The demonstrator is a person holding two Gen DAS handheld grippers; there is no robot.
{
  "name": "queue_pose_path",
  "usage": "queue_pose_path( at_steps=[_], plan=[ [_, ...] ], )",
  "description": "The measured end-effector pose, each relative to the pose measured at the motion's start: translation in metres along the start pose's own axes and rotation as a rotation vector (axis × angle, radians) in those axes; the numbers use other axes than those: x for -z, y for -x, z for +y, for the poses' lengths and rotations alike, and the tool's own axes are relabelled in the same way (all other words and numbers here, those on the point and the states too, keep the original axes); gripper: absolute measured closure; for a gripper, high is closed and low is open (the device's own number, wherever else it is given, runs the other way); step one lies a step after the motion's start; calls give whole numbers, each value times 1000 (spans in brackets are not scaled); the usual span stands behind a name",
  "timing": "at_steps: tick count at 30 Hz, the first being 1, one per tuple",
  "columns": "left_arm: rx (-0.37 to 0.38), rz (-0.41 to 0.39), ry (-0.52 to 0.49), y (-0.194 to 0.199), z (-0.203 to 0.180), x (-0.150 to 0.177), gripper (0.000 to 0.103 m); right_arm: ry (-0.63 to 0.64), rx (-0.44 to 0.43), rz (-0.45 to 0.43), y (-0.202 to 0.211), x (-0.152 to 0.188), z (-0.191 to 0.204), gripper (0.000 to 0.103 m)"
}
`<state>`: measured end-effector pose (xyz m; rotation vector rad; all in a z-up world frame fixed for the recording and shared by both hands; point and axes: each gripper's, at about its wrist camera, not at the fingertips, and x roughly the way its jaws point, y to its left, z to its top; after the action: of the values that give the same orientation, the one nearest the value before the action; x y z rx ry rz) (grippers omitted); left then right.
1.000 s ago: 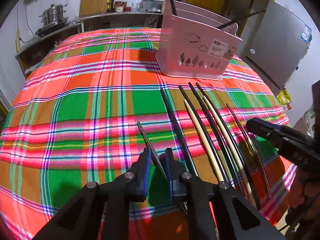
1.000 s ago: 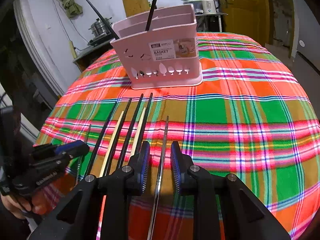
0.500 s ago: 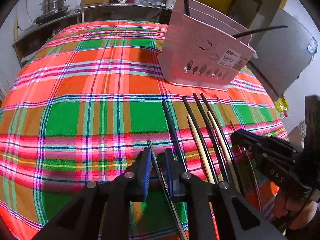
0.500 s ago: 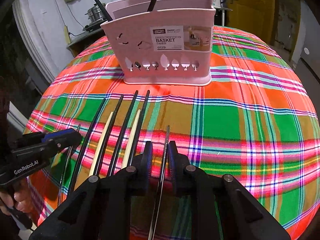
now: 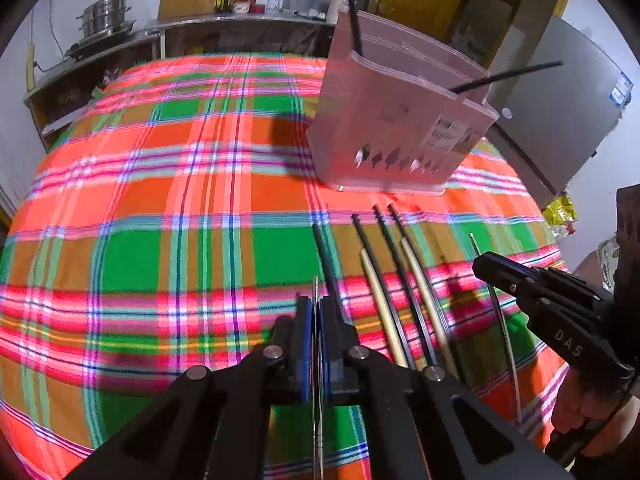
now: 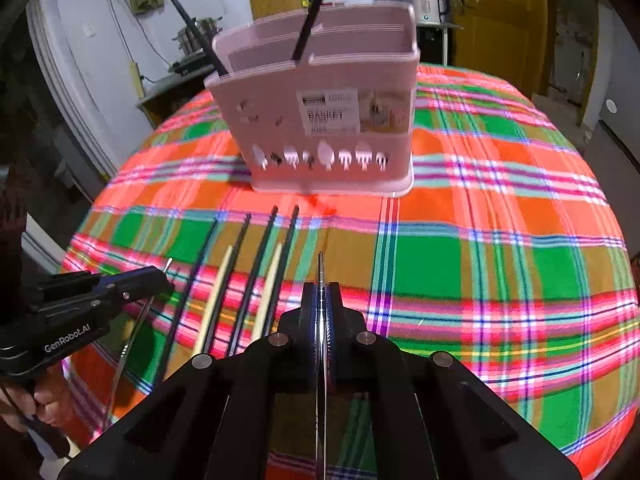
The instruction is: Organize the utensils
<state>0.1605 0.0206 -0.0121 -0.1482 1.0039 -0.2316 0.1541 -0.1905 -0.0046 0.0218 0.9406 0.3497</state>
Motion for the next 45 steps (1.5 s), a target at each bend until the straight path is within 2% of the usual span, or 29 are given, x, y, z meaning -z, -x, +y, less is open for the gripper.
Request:
queue_pose_path(
  at_steps=[14, 20, 33, 45],
  plan=[
    [36, -184, -77, 89, -18, -42, 99, 25, -19, -175, 75, -38, 7, 99],
    [39, -238, -95, 113, -22, -53, 99, 32, -12, -237, 100, -46, 10, 99],
    [40, -231, -97, 115, -23, -47, 100, 47, 0, -238, 106, -38, 11, 99],
    [68, -273, -128, 142, -39, -91, 100, 49, -24, -287, 121, -62, 15, 99]
  ],
)
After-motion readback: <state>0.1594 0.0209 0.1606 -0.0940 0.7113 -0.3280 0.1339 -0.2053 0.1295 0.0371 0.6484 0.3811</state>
